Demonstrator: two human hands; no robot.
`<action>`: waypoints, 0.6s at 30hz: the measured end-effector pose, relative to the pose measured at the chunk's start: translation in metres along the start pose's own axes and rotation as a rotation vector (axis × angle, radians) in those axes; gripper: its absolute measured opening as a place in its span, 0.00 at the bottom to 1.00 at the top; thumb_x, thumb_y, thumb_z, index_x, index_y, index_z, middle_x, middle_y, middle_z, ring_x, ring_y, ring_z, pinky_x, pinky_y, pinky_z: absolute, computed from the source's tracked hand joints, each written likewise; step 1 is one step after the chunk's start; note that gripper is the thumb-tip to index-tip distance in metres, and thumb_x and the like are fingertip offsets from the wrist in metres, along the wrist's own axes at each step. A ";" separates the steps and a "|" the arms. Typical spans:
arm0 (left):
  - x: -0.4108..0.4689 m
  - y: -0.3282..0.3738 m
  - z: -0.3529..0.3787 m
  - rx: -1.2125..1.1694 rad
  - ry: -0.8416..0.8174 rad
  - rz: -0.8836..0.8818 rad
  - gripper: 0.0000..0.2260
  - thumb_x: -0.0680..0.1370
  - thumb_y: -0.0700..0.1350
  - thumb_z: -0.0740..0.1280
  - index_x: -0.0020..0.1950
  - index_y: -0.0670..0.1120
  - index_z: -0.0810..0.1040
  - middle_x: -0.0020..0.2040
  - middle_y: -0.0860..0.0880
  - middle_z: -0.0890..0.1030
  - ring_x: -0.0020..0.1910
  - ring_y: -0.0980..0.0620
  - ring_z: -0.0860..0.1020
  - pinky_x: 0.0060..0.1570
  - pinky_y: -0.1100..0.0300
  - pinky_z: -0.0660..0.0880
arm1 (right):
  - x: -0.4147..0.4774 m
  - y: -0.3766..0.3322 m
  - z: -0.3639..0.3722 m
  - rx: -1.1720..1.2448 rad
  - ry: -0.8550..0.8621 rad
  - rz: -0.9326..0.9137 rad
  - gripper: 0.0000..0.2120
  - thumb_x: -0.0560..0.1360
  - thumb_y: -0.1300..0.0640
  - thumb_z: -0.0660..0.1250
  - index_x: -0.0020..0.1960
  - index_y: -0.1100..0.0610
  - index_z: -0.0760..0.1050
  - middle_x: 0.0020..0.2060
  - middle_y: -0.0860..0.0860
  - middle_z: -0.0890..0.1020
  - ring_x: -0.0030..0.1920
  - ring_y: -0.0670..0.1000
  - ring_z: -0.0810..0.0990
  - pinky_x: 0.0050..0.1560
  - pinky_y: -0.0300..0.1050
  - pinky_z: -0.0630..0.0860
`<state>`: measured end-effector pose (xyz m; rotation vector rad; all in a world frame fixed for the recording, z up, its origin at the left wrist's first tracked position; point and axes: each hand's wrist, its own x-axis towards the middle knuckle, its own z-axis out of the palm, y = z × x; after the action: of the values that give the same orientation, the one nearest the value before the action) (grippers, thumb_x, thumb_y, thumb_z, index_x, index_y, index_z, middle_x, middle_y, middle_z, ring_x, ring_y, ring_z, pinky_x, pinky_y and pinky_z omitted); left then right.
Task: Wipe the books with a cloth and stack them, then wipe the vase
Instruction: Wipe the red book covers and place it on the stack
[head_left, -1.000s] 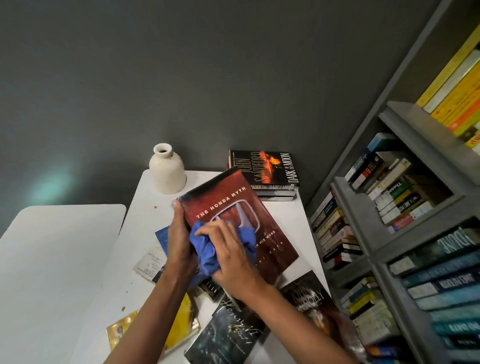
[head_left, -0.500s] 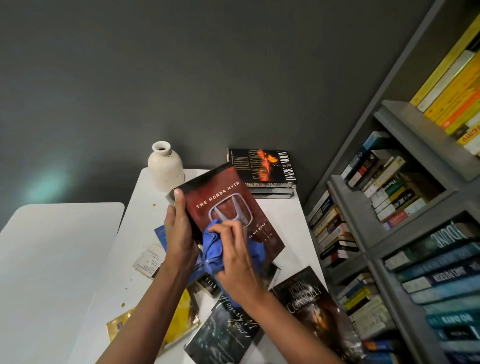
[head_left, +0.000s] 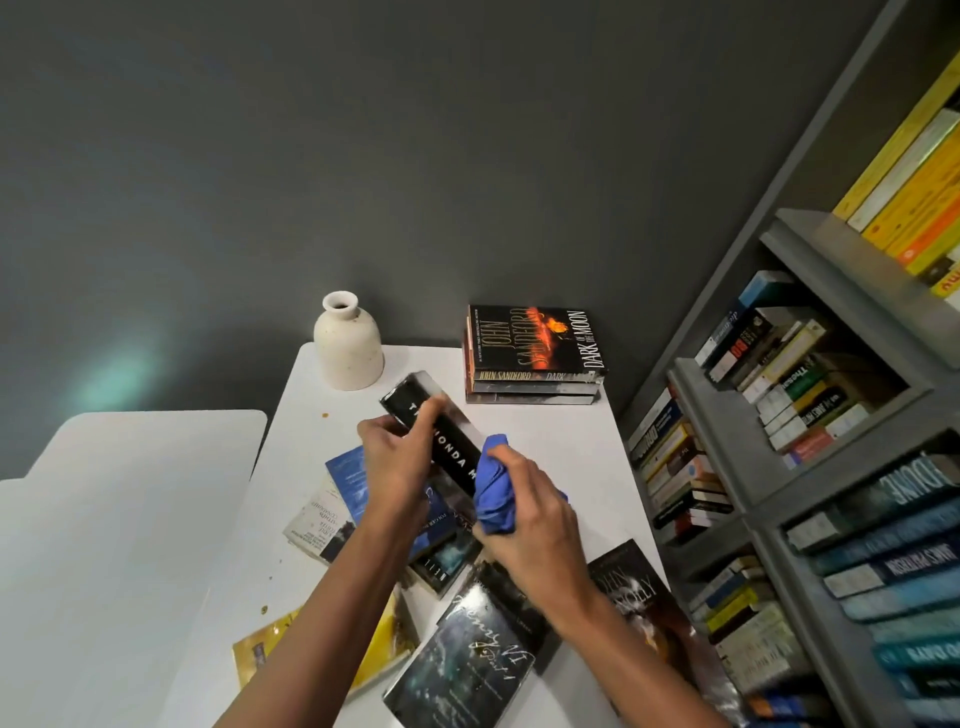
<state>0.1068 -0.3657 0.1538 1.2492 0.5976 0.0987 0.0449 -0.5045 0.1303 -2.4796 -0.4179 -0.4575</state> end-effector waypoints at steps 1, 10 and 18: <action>0.000 0.002 0.000 0.039 -0.006 0.007 0.42 0.59 0.63 0.76 0.60 0.35 0.72 0.52 0.36 0.80 0.46 0.45 0.82 0.33 0.54 0.80 | 0.003 0.002 -0.005 0.013 -0.008 -0.006 0.41 0.60 0.61 0.79 0.66 0.50 0.62 0.52 0.51 0.79 0.48 0.51 0.79 0.47 0.48 0.81; 0.009 0.047 -0.019 0.200 -0.140 0.296 0.30 0.68 0.65 0.69 0.59 0.45 0.71 0.57 0.44 0.76 0.49 0.53 0.78 0.41 0.54 0.81 | 0.040 0.010 -0.072 0.413 -0.214 0.223 0.34 0.64 0.64 0.78 0.62 0.44 0.66 0.41 0.44 0.80 0.41 0.41 0.81 0.41 0.32 0.76; 0.021 0.086 -0.025 0.641 -0.823 0.382 0.30 0.60 0.81 0.59 0.40 0.60 0.84 0.40 0.61 0.83 0.42 0.66 0.80 0.44 0.73 0.74 | 0.065 0.038 -0.114 0.729 -0.473 0.232 0.30 0.64 0.71 0.76 0.61 0.54 0.71 0.48 0.49 0.79 0.48 0.44 0.81 0.51 0.34 0.74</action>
<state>0.1337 -0.3078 0.2198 1.8503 -0.3667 -0.3059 0.0915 -0.5891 0.2268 -1.8577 -0.3826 0.3414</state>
